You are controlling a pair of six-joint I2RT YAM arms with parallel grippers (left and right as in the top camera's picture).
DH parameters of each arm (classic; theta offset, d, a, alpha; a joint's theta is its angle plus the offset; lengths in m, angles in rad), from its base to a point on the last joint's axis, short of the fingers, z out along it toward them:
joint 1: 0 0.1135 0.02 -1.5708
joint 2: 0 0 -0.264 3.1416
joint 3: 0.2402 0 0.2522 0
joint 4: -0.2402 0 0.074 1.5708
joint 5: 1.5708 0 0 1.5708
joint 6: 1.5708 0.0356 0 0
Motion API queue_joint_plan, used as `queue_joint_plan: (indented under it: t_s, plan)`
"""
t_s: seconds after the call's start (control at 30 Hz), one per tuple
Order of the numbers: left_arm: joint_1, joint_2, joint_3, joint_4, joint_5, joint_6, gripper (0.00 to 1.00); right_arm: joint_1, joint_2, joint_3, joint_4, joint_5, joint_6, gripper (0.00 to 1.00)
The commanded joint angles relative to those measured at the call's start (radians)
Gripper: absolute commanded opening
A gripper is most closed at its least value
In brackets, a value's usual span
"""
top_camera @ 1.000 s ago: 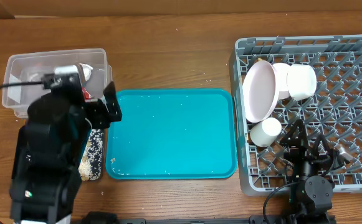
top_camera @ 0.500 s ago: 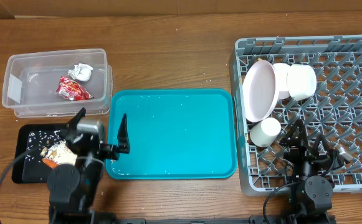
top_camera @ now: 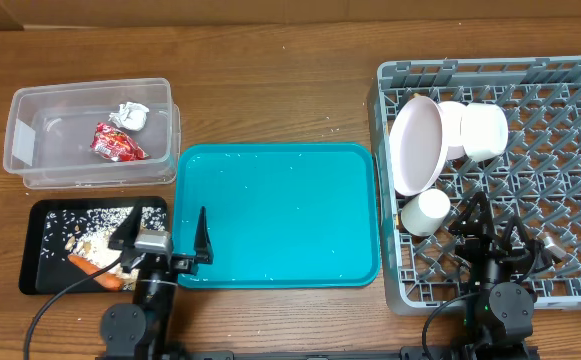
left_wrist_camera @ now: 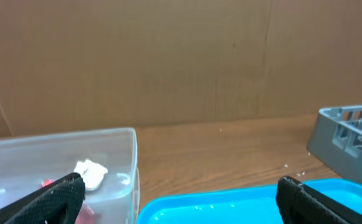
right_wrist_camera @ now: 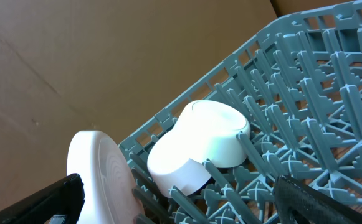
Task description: Sort waste into correct bins and load items into the dishwasher
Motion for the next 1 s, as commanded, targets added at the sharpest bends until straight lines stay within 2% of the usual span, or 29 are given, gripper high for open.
queue_joint_plan:
  t_s: [0.0, 0.13, 0.97]
  plan:
    - [0.006, -0.013, -0.088, 0.060, 0.011, -0.018, 1.00, -0.003, -0.011, -0.005, 0.008, 0.002, 0.001, 1.00]
    - [0.006, -0.013, -0.084, -0.051, 0.009, -0.017, 1.00, -0.003, -0.011, -0.005, 0.008, 0.002, 0.001, 1.00]
    - [0.006, -0.011, -0.084, -0.050, 0.007, -0.017, 1.00, -0.003, -0.011, -0.005, 0.008, 0.002, 0.001, 1.00]
